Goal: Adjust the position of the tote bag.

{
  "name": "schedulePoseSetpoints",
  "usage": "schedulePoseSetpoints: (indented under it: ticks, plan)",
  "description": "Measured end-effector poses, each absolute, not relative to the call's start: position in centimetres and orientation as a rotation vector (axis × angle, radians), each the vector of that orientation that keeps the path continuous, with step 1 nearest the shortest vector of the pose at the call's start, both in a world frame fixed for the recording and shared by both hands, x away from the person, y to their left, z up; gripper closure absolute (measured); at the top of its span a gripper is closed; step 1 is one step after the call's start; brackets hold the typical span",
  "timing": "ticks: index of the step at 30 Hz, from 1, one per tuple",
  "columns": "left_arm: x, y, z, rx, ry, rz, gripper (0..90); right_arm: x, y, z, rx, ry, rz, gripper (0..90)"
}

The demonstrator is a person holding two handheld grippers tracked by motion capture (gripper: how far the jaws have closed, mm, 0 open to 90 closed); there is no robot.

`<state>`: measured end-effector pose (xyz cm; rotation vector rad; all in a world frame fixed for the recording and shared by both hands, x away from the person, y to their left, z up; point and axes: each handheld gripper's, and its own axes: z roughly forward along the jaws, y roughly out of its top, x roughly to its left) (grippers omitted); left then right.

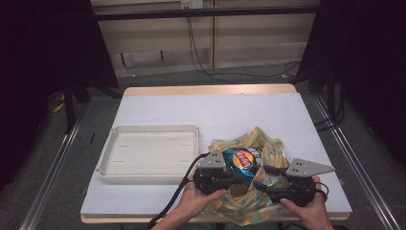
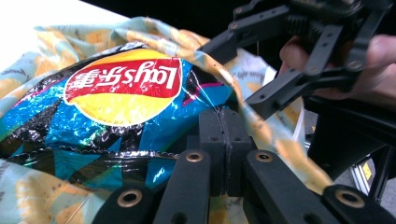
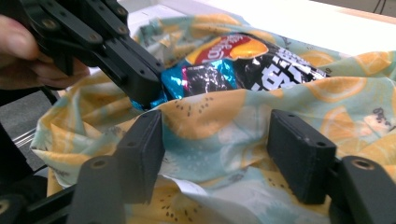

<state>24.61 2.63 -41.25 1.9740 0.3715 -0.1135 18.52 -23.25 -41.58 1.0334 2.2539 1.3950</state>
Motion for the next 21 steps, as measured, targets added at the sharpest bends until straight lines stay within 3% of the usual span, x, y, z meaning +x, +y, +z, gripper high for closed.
schedulePoseSetpoints:
  ticks: [9,13,17,21]
  plan:
    - [25.6,3.1,-39.7,1.901,0.366,-0.131,89.8,18.1,-24.3,-41.3,1.055,2.205,1.413,65.9]
    - [26.2,3.8,-39.2,1.879,0.391,-0.123,89.8,17.8,-24.8,-41.0,1.049,2.189,1.451,72.1]
    - [27.1,4.6,-39.0,1.844,0.430,-0.121,89.8,17.4,-25.4,-41.2,1.075,2.185,1.449,83.9]
    - [28.0,5.1,-38.2,1.807,0.437,-0.124,89.8,17.2,-26.4,-41.7,1.110,2.199,1.445,88.5]
